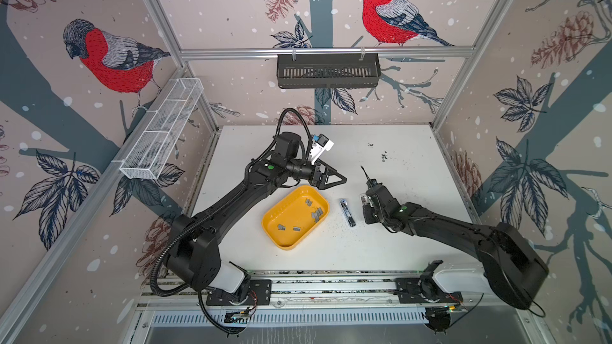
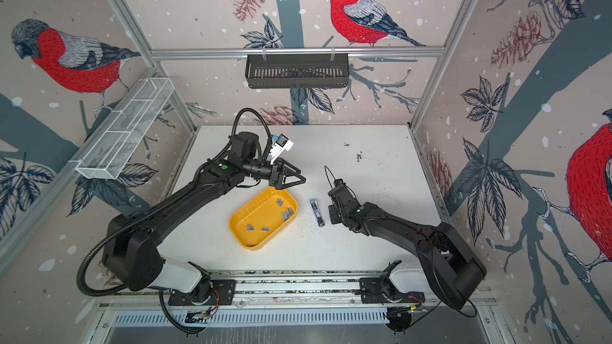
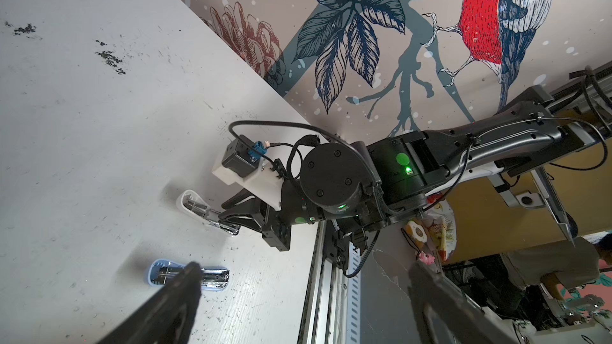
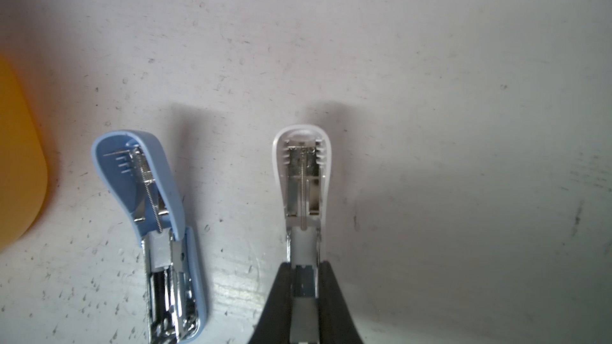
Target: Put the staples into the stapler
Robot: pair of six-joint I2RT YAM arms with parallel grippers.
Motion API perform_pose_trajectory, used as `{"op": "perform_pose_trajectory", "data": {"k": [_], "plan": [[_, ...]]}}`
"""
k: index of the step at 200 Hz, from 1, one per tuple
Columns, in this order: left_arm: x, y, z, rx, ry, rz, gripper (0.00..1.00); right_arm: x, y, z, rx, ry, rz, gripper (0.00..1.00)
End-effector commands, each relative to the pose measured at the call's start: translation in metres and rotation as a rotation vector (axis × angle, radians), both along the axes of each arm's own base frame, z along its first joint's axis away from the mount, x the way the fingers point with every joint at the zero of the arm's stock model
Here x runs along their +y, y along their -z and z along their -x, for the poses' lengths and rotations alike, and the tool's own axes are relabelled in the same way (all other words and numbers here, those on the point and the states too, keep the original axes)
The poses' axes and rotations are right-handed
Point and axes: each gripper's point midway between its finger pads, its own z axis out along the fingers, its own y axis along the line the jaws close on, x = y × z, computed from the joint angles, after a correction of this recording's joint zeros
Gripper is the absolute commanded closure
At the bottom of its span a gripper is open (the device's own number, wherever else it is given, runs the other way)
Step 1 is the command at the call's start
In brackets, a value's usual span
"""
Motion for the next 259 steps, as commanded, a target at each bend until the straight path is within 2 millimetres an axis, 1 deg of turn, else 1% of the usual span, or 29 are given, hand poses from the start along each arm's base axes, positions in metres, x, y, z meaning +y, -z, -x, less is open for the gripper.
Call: {"op": "perform_pose_trajectory", "data": {"k": [1,95,139,177,259], "plan": [[-0.0002,-0.0067,0.0039,-0.028,0.023,0.016,0.03,0.0,0.0,-0.0014,-0.006,-0.006,0.017,0.92],[-0.0003,-0.007,0.0043,-0.027,0.023,0.016,0.03,0.0024,0.0066,0.0008,0.014,-0.009,0.021,0.92],[-0.0004,-0.0062,0.0043,-0.025,0.024,0.015,0.03,0.0031,0.0056,0.0011,0.014,-0.013,0.015,0.92],[-0.0002,-0.0062,0.0043,-0.024,0.025,0.016,0.03,0.0095,0.0028,0.0041,0.018,-0.031,-0.027,0.93],[0.0001,-0.0081,0.0051,-0.03,0.025,0.018,0.03,0.0096,0.0039,0.0063,0.024,-0.036,-0.031,0.93]]}}
